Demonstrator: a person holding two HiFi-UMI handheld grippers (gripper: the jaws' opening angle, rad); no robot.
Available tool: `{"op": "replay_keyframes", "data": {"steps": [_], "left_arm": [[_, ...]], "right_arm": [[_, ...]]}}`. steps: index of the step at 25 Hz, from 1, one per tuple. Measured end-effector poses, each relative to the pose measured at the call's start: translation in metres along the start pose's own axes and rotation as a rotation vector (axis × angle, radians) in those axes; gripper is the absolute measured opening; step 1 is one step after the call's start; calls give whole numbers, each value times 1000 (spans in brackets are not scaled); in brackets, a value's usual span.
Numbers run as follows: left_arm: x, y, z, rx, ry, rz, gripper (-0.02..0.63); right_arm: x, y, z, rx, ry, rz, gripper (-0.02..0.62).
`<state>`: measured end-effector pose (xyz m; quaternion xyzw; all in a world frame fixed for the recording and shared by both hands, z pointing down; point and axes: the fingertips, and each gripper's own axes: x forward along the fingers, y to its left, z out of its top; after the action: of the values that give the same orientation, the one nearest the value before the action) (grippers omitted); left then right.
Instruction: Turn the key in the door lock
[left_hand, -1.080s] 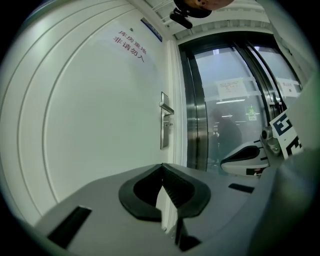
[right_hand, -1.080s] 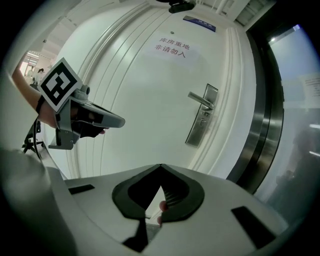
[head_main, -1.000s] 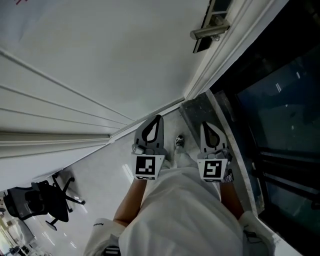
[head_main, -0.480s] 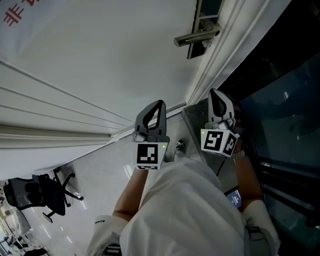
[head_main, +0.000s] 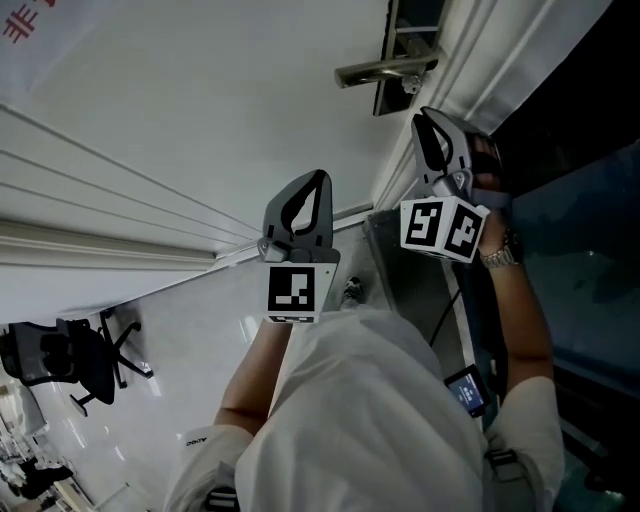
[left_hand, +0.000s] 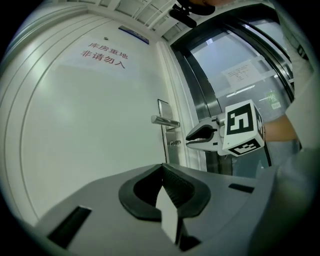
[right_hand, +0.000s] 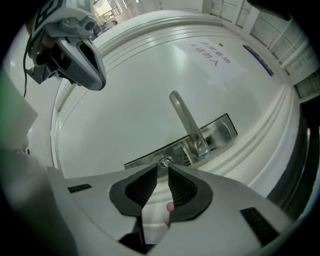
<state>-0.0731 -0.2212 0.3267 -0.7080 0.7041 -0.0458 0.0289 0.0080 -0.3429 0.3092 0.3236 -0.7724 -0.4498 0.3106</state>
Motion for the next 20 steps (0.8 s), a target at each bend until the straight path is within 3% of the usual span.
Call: {"op": "replay_keyframes", "data": {"steps": [5, 11, 17, 20], "left_arm": [[2, 3, 1, -16, 7, 35, 6], [5, 12, -3, -19, 9, 58, 6], [9, 18, -3, -19, 16, 70, 6], [11, 17, -5, -17, 23, 66, 6]], "right_arm": [[23, 0, 1, -95, 26, 7, 119], [46, -9, -1, -150, 62, -44, 118], [57, -11, -1, -129, 63, -37, 116], [61, -15, -2, -102, 67, -59, 68]]}}
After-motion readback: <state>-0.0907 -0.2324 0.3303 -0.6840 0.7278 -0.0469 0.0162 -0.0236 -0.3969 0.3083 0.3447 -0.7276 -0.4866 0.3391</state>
